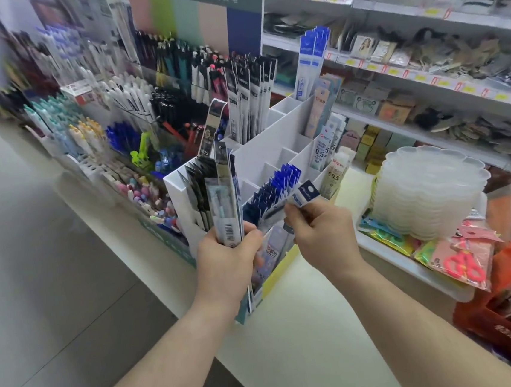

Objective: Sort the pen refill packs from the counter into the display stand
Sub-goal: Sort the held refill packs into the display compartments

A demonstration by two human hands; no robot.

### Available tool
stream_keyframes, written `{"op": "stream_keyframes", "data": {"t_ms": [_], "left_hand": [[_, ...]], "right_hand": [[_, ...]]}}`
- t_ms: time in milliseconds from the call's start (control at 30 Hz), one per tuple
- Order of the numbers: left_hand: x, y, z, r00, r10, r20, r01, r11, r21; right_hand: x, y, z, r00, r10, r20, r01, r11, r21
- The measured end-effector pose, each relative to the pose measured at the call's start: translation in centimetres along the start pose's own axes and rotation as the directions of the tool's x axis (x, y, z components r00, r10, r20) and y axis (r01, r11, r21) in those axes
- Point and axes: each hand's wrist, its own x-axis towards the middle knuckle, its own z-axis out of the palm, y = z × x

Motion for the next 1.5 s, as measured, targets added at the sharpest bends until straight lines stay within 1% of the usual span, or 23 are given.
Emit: {"op": "stream_keyframes", "data": {"t_ms": [100,200,300,400,600,667,700,733,767,800,833,867,900,933,967,1033,1100,1167,1233,1300,1367,1467,1500], "left_hand": [[0.2,-0.2,-0.2,1.000,-0.006,0.004,0.006,1.000,0.002],[0.4,-0.3,-0.2,1.000,-0.019,0.009,0.019,1.000,-0.013],[0.4,-0.4,-0.3,1.000,-0.016,0.023,0.016,1.000,0.004],[0.5,-0.5,-0.3,1.000,-0.013,0.026,0.012,1.000,0.015],[0.6,-0.3,-0.1,0.998,0.005,0.066,-0.006,1.000,0.013],[0.5,0.0,0.1,0.993,0.002,0.121,-0.001,1.000,-0.009],[0.4,0.3,0.3,0.983,-0.011,0.182,0.018,0.999,-0.036],[0.3,0.5,0.5,0.965,-0.031,0.260,0.052,0.996,-0.075],[0.2,0.8,0.6,0.937,-0.064,0.344,0.111,0.986,-0.121],[0.1,0.9,0.8,0.900,-0.107,0.423,0.189,0.969,-0.158],[0.2,1.0,0.9,0.855,-0.156,0.494,0.273,0.946,-0.174],[0.2,1.0,0.9,0.804,-0.200,0.560,0.348,0.922,-0.171],[0.3,0.9,1.0,0.751,-0.232,0.619,0.406,0.900,-0.155],[0.4,0.8,1.1,0.700,-0.253,0.668,0.451,0.882,-0.137],[0.4,0.6,1.4,0.656,-0.268,0.706,0.484,0.867,-0.120],[0.4,0.4,2.1,0.603,-0.283,0.746,0.516,0.852,-0.094],[0.4,0.1,2.9,0.571,-0.306,0.762,0.543,0.837,-0.070],[0.4,0.0,3.6,0.525,-0.322,0.788,0.599,0.797,-0.073],[0.5,0.0,4.2,0.480,-0.318,0.817,0.659,0.746,-0.097],[0.2,0.3,4.7,0.470,-0.328,0.819,0.665,0.742,-0.084],[0.0,0.3,5.3,0.475,-0.335,0.814,0.629,0.776,-0.048],[-0.2,0.1,6.0,0.528,-0.344,0.777,0.554,0.832,-0.008],[-0.3,0.0,6.1,0.540,-0.351,0.765,0.537,0.843,0.008]], "right_hand": [[0.2,-0.1,1.1,0.994,-0.066,0.091,0.080,0.983,-0.164],[0.5,0.1,2.1,0.972,0.027,0.233,0.048,0.950,-0.309],[0.6,0.0,3.0,0.951,0.075,0.301,0.053,0.917,-0.396],[0.6,-0.5,3.8,0.908,0.140,0.394,0.079,0.868,-0.489],[0.9,-1.6,4.3,0.884,0.221,0.412,0.042,0.840,-0.541],[1.1,-1.8,3.8,0.857,0.262,0.444,0.018,0.846,-0.533],[1.1,-1.8,3.3,0.842,0.284,0.458,-0.004,0.853,-0.521],[1.2,-1.7,2.7,0.840,0.295,0.456,-0.032,0.865,-0.500],[1.1,-1.7,1.9,0.853,0.297,0.429,-0.079,0.886,-0.456],[0.9,-1.8,1.0,0.878,0.296,0.377,-0.149,0.916,-0.372],[0.6,-2.1,-0.1,0.900,0.305,0.310,-0.237,0.942,-0.237],[0.2,-2.7,-1.3,0.911,0.325,0.252,-0.319,0.945,-0.066],[-0.1,-3.4,-2.6,0.908,0.353,0.225,-0.383,0.917,0.109],[-0.6,-4.2,-3.8,0.897,0.374,0.236,-0.428,0.869,0.248],[-1.1,-4.9,-4.8,0.885,0.379,0.269,-0.455,0.826,0.334],[-2.1,-5.9,-6.2,0.872,0.348,0.343,-0.469,0.795,0.386],[-2.6,-5.8,-6.6,0.868,0.341,0.360,-0.461,0.822,0.333],[-2.8,-5.0,-6.8,0.872,0.368,0.323,-0.465,0.827,0.314],[-2.9,-4.3,-7.4,0.887,0.389,0.249,-0.457,0.813,0.360],[-3.1,-3.8,-7.8,0.893,0.413,0.179,-0.449,0.786,0.425],[-3.2,-3.4,-8.3,0.877,0.467,0.116,-0.459,0.738,0.495],[-2.8,-2.7,-9.5,0.823,0.566,0.046,-0.443,0.590,0.675],[-2.6,-2.5,-10.0,0.808,0.588,0.034,-0.433,0.554,0.711]]}}
